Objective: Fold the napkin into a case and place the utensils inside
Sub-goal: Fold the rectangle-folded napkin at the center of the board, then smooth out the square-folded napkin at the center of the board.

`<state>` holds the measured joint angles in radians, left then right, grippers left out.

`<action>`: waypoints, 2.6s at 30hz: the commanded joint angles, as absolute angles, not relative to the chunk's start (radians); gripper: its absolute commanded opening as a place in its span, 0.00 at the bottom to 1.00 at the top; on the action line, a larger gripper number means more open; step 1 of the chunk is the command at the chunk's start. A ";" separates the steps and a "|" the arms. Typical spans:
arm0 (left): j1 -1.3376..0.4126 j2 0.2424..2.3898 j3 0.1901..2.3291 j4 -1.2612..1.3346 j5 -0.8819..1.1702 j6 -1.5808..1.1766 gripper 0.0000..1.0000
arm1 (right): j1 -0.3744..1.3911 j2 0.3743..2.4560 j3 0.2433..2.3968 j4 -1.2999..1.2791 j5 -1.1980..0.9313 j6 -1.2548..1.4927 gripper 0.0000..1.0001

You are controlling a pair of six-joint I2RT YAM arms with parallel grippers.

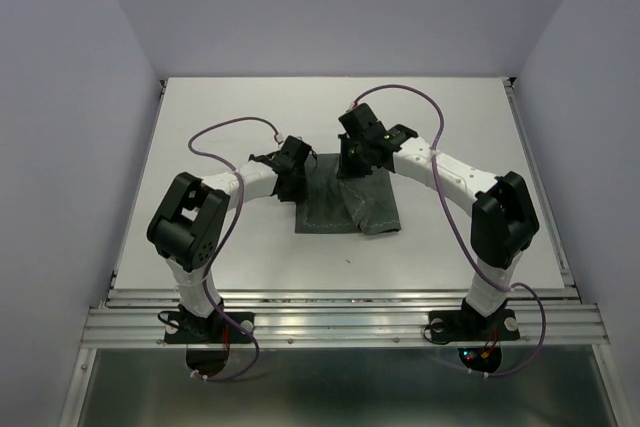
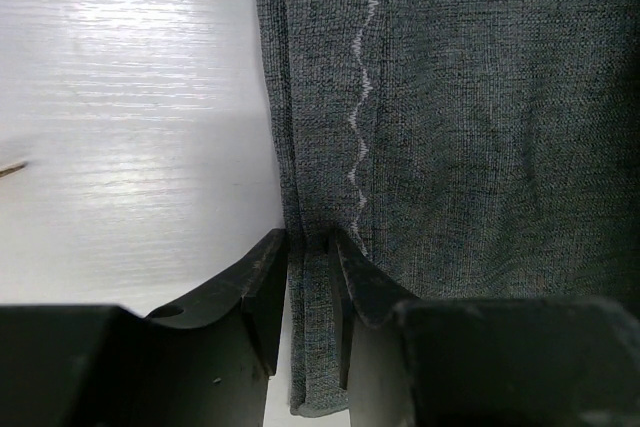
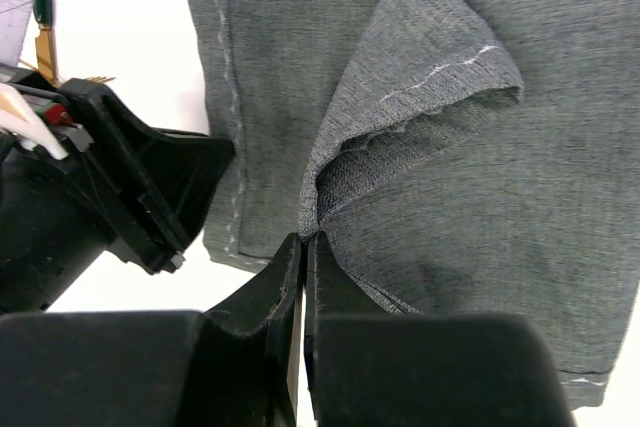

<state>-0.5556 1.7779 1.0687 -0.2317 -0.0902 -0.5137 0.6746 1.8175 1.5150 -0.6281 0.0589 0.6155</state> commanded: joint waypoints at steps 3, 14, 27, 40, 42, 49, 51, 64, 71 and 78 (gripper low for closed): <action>-0.575 1.803 1.088 -0.270 -0.055 -0.531 0.34 | 0.675 1.795 1.545 -0.594 0.051 0.635 0.01; -0.575 1.760 1.063 -0.293 -0.072 -0.525 0.34 | 0.675 1.858 1.629 -0.595 0.075 0.647 0.01; -0.574 1.733 1.035 -0.291 -0.071 -0.522 0.34 | 0.684 2.011 1.733 -0.594 0.072 0.655 0.01; -0.574 1.704 1.061 -0.325 -0.104 -0.505 0.34 | 0.684 1.948 1.729 -0.592 0.076 0.647 0.45; -0.571 1.695 1.077 -0.340 -0.112 -0.497 0.34 | 0.684 1.898 1.706 -0.592 0.103 0.649 0.48; -0.558 1.671 1.098 -0.364 -0.118 -0.482 0.34 | 0.666 1.822 1.546 -0.565 0.101 0.667 0.44; -0.554 1.658 1.097 -0.367 -0.118 -0.477 0.34 | 0.666 1.819 1.511 -0.551 0.084 0.681 0.42; -0.537 1.574 1.057 -0.353 -0.075 -0.466 0.35 | 0.632 1.853 1.477 -0.515 0.057 0.716 0.59; -0.537 1.571 1.035 -0.333 -0.057 -0.469 0.35 | 0.549 1.901 1.500 -0.463 0.005 0.749 0.61; -0.537 1.577 1.034 -0.334 -0.063 -0.462 0.35 | 0.540 2.009 1.566 -0.448 -0.081 0.761 0.60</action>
<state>-0.5388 1.6123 1.0531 -0.3401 -0.0593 -0.4789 0.5343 1.9705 1.5124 -0.4995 -0.0242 0.7387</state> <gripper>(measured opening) 0.346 0.605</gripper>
